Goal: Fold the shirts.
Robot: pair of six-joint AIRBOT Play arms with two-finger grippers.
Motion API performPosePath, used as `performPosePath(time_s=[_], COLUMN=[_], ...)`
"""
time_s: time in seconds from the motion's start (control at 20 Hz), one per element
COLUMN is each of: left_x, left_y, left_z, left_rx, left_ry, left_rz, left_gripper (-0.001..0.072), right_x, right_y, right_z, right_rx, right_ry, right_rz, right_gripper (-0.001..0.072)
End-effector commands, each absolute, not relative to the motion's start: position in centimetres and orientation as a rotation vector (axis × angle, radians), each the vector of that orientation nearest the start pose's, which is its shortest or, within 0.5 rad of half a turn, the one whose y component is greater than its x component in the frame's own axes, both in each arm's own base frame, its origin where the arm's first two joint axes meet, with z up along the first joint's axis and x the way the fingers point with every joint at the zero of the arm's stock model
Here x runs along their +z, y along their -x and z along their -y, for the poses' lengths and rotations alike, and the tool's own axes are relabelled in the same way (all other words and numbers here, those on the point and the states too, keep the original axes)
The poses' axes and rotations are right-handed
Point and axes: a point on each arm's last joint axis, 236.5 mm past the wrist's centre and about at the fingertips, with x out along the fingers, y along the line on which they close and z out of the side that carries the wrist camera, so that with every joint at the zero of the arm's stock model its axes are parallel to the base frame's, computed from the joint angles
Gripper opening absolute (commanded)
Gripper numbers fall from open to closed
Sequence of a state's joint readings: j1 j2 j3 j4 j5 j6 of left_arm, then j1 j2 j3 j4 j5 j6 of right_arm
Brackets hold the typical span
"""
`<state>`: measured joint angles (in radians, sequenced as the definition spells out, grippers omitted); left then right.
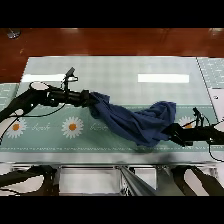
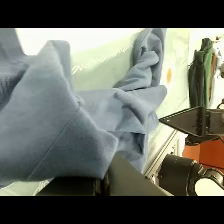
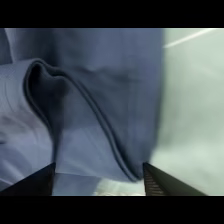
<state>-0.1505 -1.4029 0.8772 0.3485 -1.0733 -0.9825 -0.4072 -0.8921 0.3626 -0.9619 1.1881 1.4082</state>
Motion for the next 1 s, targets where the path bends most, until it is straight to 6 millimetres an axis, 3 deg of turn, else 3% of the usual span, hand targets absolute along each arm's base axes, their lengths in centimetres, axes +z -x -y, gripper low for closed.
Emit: performPosePath(time_s=[0.0, 0.05, 0.1, 0.15, 0.2, 0.25, 0.3, 0.4, 0.5, 0.6, 0.7, 0.75, 0.85, 0.95], left_x=[0.3, 0.4, 0.4, 0.4, 0.5, 0.6, 1.0, 3.7, 8.7, 15.2, 23.2, 27.0, 34.4, 39.3], left_y=[-33.9, -33.8, -33.7, -33.6, -33.5, -33.4, -33.5, -33.9, -35.6, -38.0, -39.1, -38.9, -35.9, -32.9], left_z=[25.0, 25.0, 25.0, 25.0, 25.1, 25.1, 24.7, 23.4, 21.2, 18.7, 16.7, 16.1, 15.9, 14.7], left_rx=[-0.843, -0.848, -0.851, -0.854, -0.858, -0.866, -0.876, -0.932, -0.960, -0.914, -0.885, -0.885, -0.926, -0.859], left_ry=[0.720, 0.720, 0.720, 0.721, 0.721, 0.721, 0.728, 0.741, 0.714, 0.674, 0.595, 0.551, 0.421, 0.213], left_rz=[-1.214, -1.217, -1.218, -1.221, -1.223, -1.227, -1.225, -1.200, -1.082, -0.900, -0.693, -0.605, -0.463, -0.348], left_gripper=[0.0019, 0.0019, 0.0019, 0.0019, 0.0019, 0.0019, 0.0019, 0.0019, 0.0018, 0.0018, 0.0018, 0.0018, 0.0018, 0.0018], right_x=[-9.8, -9.7, -9.5, -9.2, -8.9, -8.6, -8.6, -8.0, -4.9, 1.7, 11.9, 17.3, 28.9, 38.5], right_y=[-20.7, -21.1, -21.5, -21.9, -22.1, -22.1, -22.0, -22.4, -24.9, -29.6, -33.9, -34.9, -33.5, -29.9], right_z=[-6.4, -7.0, -7.6, -8.1, -8.5, -8.8, -8.8, -8.7, -8.2, -6.7, -5.1, -5.0, -6.3, -7.6], right_rx=[0.110, 0.136, 0.175, 0.209, 0.250, 0.293, 0.303, 0.325, 0.380, 0.406, 0.417, 0.438, 0.496, 0.470], right_ry=[-0.911, -0.941, -0.966, -0.984, -0.983, -0.963, -0.950, -0.930, -0.886, -0.806, -0.684, -0.620, -0.441, -0.280], right_rz=[-1.469, -1.462, -1.450, -1.436, -1.422, -1.410, -1.414, -1.405, -1.336, -1.163, -0.920, -0.809, -0.566, -0.323], right_gripper=[0.0608, 0.0557, 0.0448, 0.0322, 0.0115, 0.0027, 0.0027, 0.0026, 0.0025, 0.0025, 0.0025, 0.0025, 0.0025, 0.0025])
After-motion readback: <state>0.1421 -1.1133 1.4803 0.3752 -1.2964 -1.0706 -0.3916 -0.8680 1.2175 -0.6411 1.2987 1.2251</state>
